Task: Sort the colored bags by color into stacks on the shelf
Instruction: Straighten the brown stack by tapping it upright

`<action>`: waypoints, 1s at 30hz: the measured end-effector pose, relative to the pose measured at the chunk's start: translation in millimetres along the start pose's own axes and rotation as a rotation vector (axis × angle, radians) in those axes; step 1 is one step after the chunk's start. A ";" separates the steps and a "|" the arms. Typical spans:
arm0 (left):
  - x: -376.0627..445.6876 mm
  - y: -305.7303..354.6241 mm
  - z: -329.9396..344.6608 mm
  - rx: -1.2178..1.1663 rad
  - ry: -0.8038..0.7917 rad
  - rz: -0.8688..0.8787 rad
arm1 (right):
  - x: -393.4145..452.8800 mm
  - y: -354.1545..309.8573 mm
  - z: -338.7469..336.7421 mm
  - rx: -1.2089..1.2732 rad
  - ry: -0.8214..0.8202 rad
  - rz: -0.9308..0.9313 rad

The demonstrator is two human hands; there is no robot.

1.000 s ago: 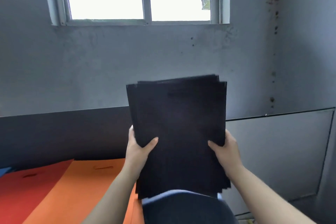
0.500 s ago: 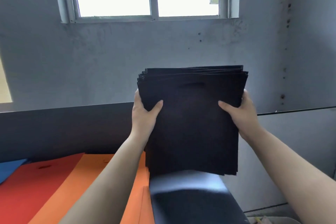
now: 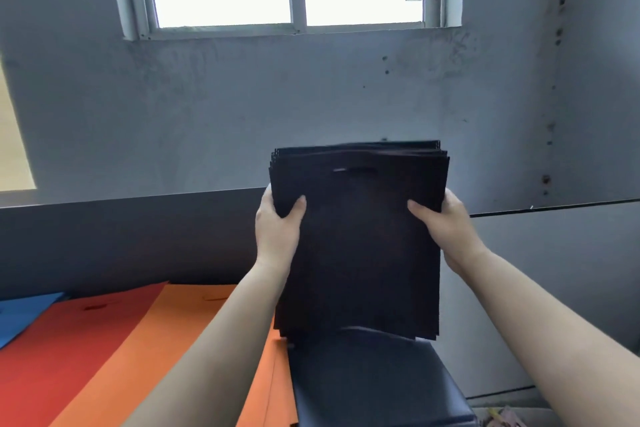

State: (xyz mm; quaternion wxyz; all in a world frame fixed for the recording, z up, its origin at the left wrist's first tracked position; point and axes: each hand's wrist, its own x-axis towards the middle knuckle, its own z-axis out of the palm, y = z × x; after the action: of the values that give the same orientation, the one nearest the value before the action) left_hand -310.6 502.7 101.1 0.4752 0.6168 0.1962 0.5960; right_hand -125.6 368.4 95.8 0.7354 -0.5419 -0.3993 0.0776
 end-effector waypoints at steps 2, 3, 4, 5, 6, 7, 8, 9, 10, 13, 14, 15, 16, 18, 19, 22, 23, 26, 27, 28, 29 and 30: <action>-3.4 -5.4 -6.3 -0.027 -0.081 -0.132 | -4.1 5.6 -6.4 0.003 -0.072 0.129; -3.4 -6.5 -9.1 -0.025 -0.109 -0.156 | -4.7 6.4 -9.8 -0.001 -0.067 0.143; -1.8 -5.2 -10.9 0.001 -0.114 -0.136 | -3.3 5.2 -12.6 0.000 -0.037 0.122; 0.8 -3.1 -11.3 0.042 -0.104 -0.086 | -1.4 2.3 -14.2 -0.005 -0.001 0.085; 3.1 -0.3 -11.1 0.092 -0.085 -0.022 | 0.7 -1.6 -14.5 -0.020 0.024 0.046; 5.5 3.5 -10.1 0.139 -0.067 0.046 | 2.5 -5.3 -13.6 -0.034 0.038 0.014; 7.0 8.0 -9.2 0.178 -0.060 0.116 | 3.6 -8.1 -12.7 -0.043 0.043 -0.018; 8.0 12.2 -8.6 0.218 -0.061 0.198 | 4.3 -9.9 -12.2 -0.058 0.043 -0.056; 9.1 15.2 -8.4 0.269 -0.069 0.289 | 4.3 -11.4 -12.4 -0.105 0.038 -0.112; 13.9 20.6 -10.5 0.486 -0.120 0.490 | 3.5 -18.6 -16.8 -0.414 0.024 -0.332; 14.7 22.2 -11.8 0.548 -0.124 0.506 | 4.6 -20.4 -18.0 -0.507 0.018 -0.389; 15.7 23.6 -12.9 0.588 -0.122 0.503 | 5.9 -22.4 -18.4 -0.579 0.009 -0.419; 16.7 25.0 -13.9 0.610 -0.118 0.500 | 7.6 -24.1 -18.3 -0.631 0.004 -0.423; 18.2 28.4 -15.0 0.635 -0.102 0.498 | 10.6 -25.8 -18.3 -0.695 0.019 -0.407; 18.1 29.9 -15.7 0.645 -0.096 0.490 | 11.1 -25.7 -18.0 -0.709 0.038 -0.404; 19.0 33.2 -17.2 0.664 -0.081 0.444 | 10.1 -25.0 -15.7 -0.693 0.109 -0.384; 19.8 34.4 -17.1 0.666 -0.081 0.428 | 9.9 -25.1 -15.0 -0.690 0.129 -0.378; 21.3 34.8 -17.8 0.607 -0.068 0.335 | 8.2 -23.7 -16.0 -0.598 0.138 -0.304; 20.1 32.4 -19.6 0.528 -0.067 0.255 | 4.9 -22.4 -16.8 -0.469 0.112 -0.239; 16.4 29.0 -21.4 0.422 -0.076 0.151 | -0.5 -20.2 -17.1 -0.323 0.082 -0.163; 10.3 24.6 -21.3 0.298 -0.093 0.043 | -6.1 -15.5 -17.2 -0.219 0.059 -0.098; 3.9 19.4 -19.3 0.175 -0.106 -0.039 | -10.5 -10.7 -16.3 -0.173 0.050 -0.060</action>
State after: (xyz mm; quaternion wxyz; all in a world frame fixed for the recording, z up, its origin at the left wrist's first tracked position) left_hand -333.9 503.6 116.1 0.4407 0.6827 0.2342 0.5337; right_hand -125.1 346.4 98.1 0.6976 -0.5929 -0.4022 0.0072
